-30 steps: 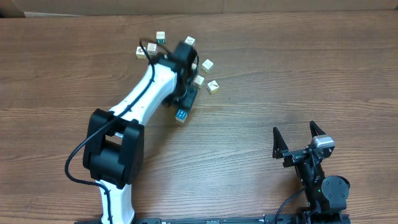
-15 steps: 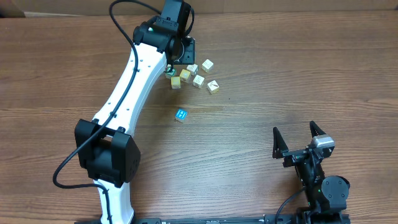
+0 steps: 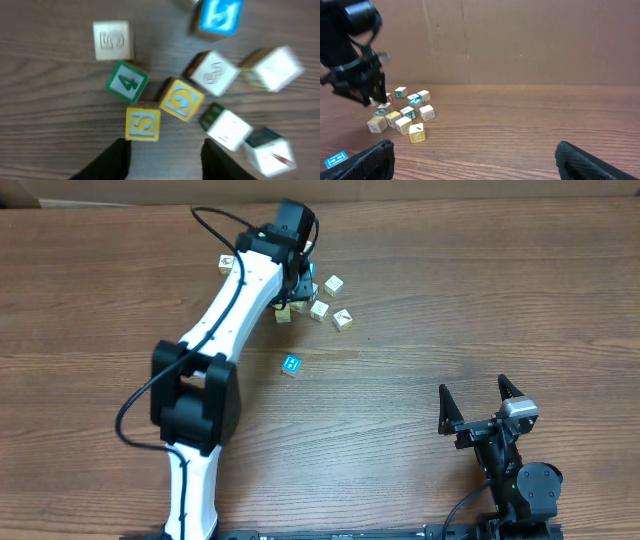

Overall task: Form a circle
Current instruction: 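Open the left gripper and raise it back over the cluster, then grasp the yellow S block with the left gripper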

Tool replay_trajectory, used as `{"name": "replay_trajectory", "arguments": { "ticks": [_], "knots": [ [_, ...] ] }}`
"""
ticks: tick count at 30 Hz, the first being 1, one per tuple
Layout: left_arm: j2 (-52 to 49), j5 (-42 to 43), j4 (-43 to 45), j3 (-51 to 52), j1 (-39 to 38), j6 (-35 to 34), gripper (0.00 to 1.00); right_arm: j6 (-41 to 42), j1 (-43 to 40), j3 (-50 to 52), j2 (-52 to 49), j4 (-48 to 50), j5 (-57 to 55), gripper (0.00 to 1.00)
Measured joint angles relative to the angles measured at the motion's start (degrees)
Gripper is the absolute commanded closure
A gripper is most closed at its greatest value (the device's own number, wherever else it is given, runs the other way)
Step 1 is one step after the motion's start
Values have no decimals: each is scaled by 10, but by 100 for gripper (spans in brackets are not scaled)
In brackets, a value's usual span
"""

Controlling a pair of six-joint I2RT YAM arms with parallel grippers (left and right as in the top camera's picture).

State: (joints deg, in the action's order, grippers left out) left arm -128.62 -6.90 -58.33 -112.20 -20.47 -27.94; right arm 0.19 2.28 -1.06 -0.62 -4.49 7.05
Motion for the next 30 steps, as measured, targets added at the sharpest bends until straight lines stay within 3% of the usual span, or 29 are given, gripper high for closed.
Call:
{"name": "replay_trajectory", "arguments": {
  "ticks": [12, 30],
  "knots": [
    [-34, -15, -2, 3, 5, 12, 57, 0, 0, 0, 0, 0, 0, 0],
    [-40, -38, 12, 9, 7, 30, 59, 0, 0, 0, 0, 0, 0, 0]
  ]
}}
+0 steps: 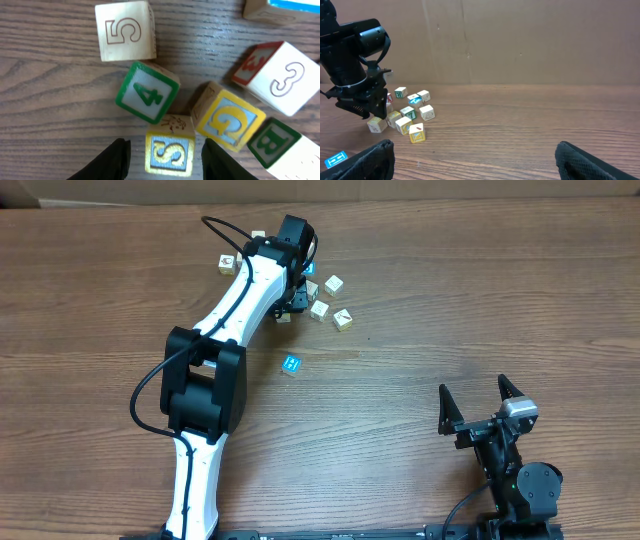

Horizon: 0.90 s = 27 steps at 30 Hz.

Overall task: Form a circle
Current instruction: 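Grasp the yellow S block with the left gripper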

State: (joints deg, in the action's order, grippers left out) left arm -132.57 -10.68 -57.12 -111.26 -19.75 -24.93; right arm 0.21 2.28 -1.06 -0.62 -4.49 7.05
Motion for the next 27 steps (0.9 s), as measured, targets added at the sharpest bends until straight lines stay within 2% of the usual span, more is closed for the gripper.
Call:
{"name": "replay_trajectory", "arguments": {
  "ticks": [5, 8, 16, 19, 22, 27],
  "knots": [
    [0, -3, 25, 28, 0, 0, 64, 0, 0, 0, 0, 0, 0, 0],
    [0, -3, 35, 42, 0, 0, 71, 0, 0, 0, 0, 0, 0, 0],
    [-1, -5, 42, 45, 0, 1, 77, 0, 0, 0, 0, 0, 0, 0],
    [-1, 2, 36, 44, 0, 1, 76, 0, 0, 0, 0, 0, 0, 0],
    [-1, 17, 17, 39, 0, 5, 84, 0, 0, 0, 0, 0, 0, 0],
    [3, 47, -15, 36, 0, 5, 85, 0, 0, 0, 0, 0, 0, 0]
  ]
}}
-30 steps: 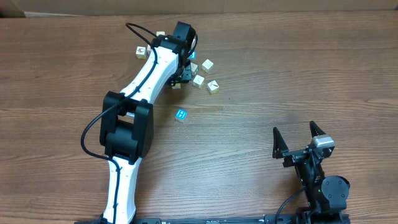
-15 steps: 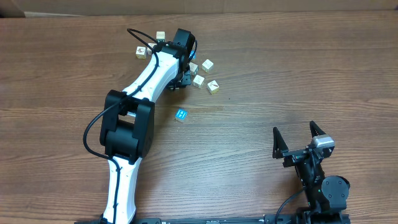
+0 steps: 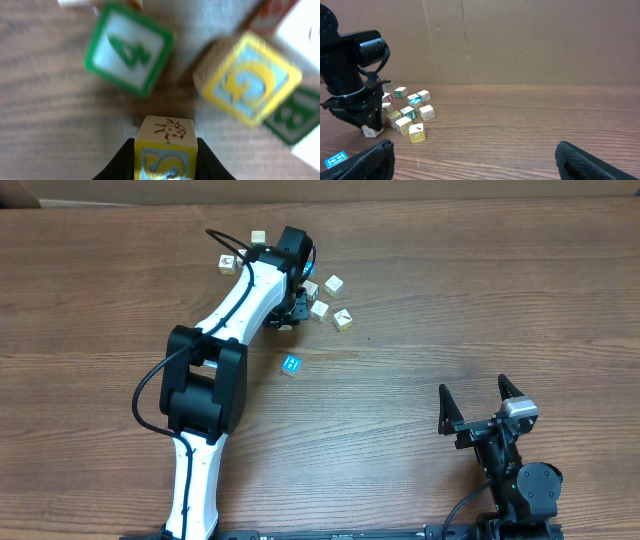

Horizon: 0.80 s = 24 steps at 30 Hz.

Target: Form a circle

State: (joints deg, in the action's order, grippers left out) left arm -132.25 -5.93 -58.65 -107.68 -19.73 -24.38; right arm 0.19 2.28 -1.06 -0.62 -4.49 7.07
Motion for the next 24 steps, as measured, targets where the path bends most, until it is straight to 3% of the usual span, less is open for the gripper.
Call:
{"name": "replay_trajectory", "arguments": {
  "ticks": [8, 24],
  "knots": [
    [25, 37, -51, 0, 0, 1, 85, 0, 0, 0, 0, 0, 0, 0],
    [29, 53, -59, 0, -19, -63, 85, 0, 0, 0, 0, 0, 0, 0]
  ]
}}
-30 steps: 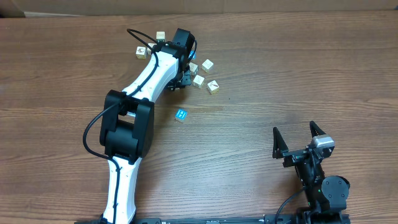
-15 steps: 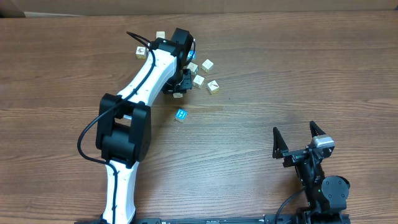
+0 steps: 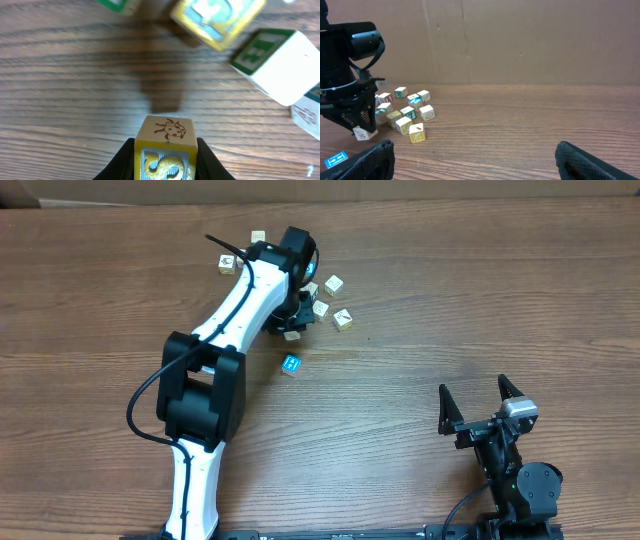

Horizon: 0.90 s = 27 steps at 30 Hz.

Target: Form a circle

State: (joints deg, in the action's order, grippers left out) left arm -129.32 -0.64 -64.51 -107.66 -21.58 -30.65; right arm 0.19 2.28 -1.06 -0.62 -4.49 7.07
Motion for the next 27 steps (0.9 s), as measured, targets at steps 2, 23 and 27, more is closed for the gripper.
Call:
{"name": "replay_trajectory", "arguments": {
  "ticks": [2, 23, 27],
  "knots": [
    [0, 0, 2, 0, -10, -9, 84, 0, 0, 0, 0, 0, 0, 0],
    [0, -63, 7, 20, -34, -26, 82, 0, 0, 0, 0, 0, 0, 0],
    [0, -65, 13, 33, -34, -37, 75, 0, 0, 0, 0, 0, 0, 0]
  ]
}}
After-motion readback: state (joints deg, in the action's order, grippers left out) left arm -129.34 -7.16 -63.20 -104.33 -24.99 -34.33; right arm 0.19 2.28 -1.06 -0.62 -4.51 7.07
